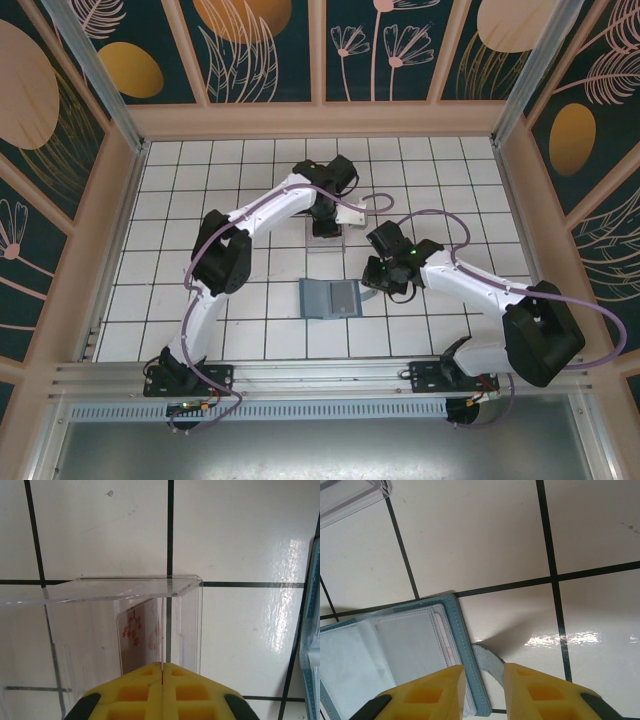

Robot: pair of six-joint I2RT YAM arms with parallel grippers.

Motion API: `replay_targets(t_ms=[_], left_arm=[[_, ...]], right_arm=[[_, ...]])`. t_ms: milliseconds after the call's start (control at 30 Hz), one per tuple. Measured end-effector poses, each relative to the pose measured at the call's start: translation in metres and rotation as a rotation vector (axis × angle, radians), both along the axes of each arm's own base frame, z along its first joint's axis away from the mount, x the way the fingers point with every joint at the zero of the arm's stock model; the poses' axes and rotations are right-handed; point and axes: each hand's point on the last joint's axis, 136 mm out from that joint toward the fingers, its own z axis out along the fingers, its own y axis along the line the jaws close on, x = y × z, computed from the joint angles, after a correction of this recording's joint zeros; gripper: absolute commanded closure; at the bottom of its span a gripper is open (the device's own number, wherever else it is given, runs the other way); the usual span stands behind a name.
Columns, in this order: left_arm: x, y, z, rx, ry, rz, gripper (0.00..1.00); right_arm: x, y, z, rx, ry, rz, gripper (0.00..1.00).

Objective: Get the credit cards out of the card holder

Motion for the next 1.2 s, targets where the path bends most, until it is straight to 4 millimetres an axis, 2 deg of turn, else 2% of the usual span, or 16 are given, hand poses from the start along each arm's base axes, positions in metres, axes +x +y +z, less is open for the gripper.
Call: replay_targets(t_ms=[233, 600, 833, 933, 1033, 1133, 1200], left_arm=[[0.007, 0.006, -0.004, 0.018, -0.007, 0.04, 0.75], [0.016, 0.007, 0.006, 0.01, -0.033, 0.112, 0.71], [0.019, 0.002, 0.039, -0.083, -0.051, 0.285, 0.71], [0.014, 0.004, 0.05, -0.134, -0.046, 0.375, 0.71], [0.009, 0.01, 0.051, -0.169, -0.036, 0.494, 0.71], [0.012, 0.012, 0.052, -0.211, -0.026, 0.652, 0.75], [0.015, 0.012, 0.052, -0.242, -0.019, 0.748, 0.74]], right_arm=[[-0.001, 0.001, 0.0, 0.003, 0.003, 0.002, 0.72], [-0.001, 0.001, 0.0, 0.003, 0.003, 0.002, 0.72], [-0.001, 0.002, 0.0, 0.009, 0.005, 0.005, 0.73], [-0.001, 0.003, 0.0, 0.015, 0.007, 0.008, 0.72], [-0.001, 0.004, 0.0, 0.017, 0.008, 0.013, 0.72], [0.0, 0.004, -0.002, 0.014, 0.008, 0.022, 0.72], [0.001, 0.004, -0.002, 0.016, 0.007, 0.023, 0.72]])
